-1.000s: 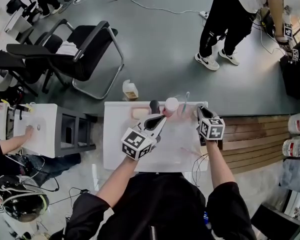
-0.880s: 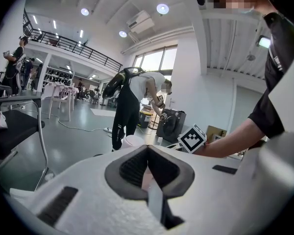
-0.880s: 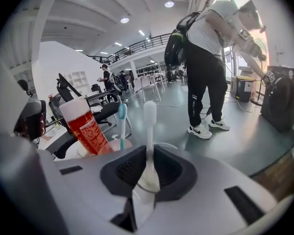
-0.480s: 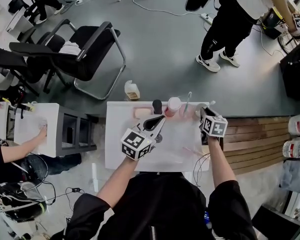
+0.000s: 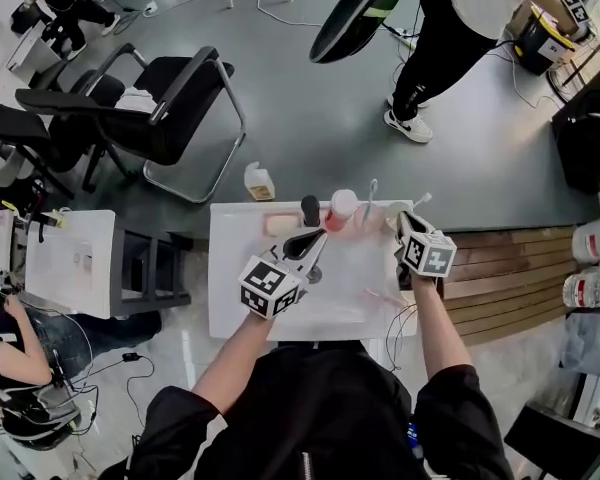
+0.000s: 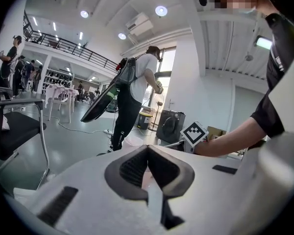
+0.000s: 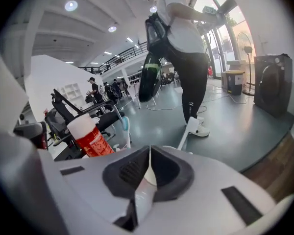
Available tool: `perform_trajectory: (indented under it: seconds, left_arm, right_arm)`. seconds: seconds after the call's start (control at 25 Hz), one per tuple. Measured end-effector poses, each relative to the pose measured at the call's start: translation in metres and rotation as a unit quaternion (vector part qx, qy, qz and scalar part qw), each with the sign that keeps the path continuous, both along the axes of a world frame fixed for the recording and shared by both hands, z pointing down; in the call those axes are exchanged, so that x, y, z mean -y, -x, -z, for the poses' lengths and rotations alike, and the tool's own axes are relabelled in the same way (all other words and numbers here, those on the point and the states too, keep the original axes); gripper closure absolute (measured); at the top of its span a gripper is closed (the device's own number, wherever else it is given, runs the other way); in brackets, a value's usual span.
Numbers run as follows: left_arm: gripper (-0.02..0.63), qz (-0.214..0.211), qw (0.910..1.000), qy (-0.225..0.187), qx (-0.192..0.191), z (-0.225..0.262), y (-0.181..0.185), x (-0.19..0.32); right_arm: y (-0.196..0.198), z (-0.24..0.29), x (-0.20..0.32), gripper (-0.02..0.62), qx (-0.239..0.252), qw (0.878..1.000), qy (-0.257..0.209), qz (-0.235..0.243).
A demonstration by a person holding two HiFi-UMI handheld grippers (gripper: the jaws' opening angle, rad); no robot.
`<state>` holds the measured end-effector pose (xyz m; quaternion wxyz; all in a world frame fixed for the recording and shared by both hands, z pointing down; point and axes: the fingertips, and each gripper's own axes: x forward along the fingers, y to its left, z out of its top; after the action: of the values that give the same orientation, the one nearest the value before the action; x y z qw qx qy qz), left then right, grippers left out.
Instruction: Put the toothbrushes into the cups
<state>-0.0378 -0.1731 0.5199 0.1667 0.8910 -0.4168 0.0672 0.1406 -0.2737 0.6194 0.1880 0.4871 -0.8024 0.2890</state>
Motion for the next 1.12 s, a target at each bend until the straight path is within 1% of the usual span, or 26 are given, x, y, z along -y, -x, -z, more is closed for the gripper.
perform_trajectory:
  seconds: [0.04, 0.2, 0.36, 0.6, 0.76, 0.92, 1.12]
  left_arm:
    - [0.604, 0.0, 1.0, -0.001, -0.001, 0.001, 0.001, 0.0]
    - [0.604, -0.003, 1.0, -0.008, -0.001, 0.006, 0.003, -0.004]
    - [0.604, -0.006, 0.9998, -0.018, -0.003, 0.012, 0.003, -0.006]
    - [0.604, -0.02, 0.9992, -0.033, -0.005, 0.027, -0.004, -0.012]
    - [0.604, -0.03, 0.9987, -0.039, -0.009, 0.03, -0.012, -0.016]
    - [0.604, -0.04, 0.9983, -0.042, -0.013, 0.033, -0.019, -0.02]
    - [0.604, -0.051, 0.9978, -0.041, -0.011, 0.032, -0.025, -0.03]
  right_arm:
    - [0.001, 0.007, -0.002, 0.589, 0.002, 1.0, -0.009, 0.002]
    - [0.007, 0.034, -0.014, 0.592, 0.013, 0.999, -0.044, 0.009]
    - [0.015, 0.065, -0.032, 0.592, 0.01, 0.996, -0.081, 0.027]
    - [0.021, 0.107, -0.064, 0.592, 0.029, 0.99, -0.129, 0.038]
    - [0.022, 0.133, -0.09, 0.592, 0.032, 0.985, -0.166, 0.043]
    - [0.018, 0.145, -0.109, 0.592, 0.032, 0.982, -0.181, 0.034]
    - [0.013, 0.139, -0.13, 0.592, 0.044, 0.982, -0.185, 0.022]
